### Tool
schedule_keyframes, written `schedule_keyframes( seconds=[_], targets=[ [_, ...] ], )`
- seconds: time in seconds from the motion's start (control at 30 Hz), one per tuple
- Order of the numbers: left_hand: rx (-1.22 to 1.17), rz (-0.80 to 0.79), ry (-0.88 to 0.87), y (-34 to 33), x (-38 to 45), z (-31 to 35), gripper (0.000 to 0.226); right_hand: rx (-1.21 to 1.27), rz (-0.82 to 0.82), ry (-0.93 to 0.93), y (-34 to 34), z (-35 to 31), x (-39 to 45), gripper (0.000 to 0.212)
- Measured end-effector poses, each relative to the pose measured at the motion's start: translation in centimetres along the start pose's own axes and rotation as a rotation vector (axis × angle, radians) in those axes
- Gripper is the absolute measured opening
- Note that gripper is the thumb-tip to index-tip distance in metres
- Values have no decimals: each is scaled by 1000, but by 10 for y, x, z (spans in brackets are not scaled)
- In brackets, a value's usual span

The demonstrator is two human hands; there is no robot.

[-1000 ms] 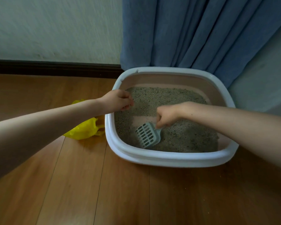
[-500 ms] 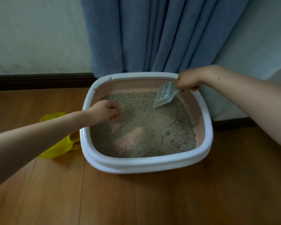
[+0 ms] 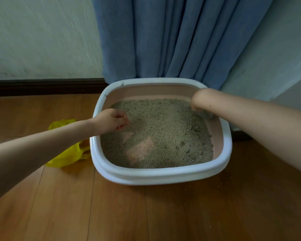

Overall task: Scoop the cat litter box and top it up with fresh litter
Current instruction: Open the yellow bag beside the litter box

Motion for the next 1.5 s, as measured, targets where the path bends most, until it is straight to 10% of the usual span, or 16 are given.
schedule_keyframes(
  seconds=[0.2, 0.67, 1.13, 1.5],
  targets=[
    [23, 9, -5, 5, -5, -1, 22, -170, 71, 117, -3, -40, 8, 23],
    [84, 4, 9, 4, -5, 3, 23, 596, 265, 388, 51, -8, -15, 25],
    [50, -2, -15, -3, 1, 3, 20, -198, -4, 190, -23, -53, 7, 10],
    [73, -3, -6, -4, 1, 1, 18, 773, 58, 500, 34, -63, -23, 18]
  ],
)
Point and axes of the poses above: each hand's wrist, its own x-axis towards the middle knuckle, its own y-axis out of the back of the hand, z = x × y, the point moved 10 cm from there along x, towards the middle knuckle, and after that the axes turned 2 degrees about y, right-handed, at the moved point
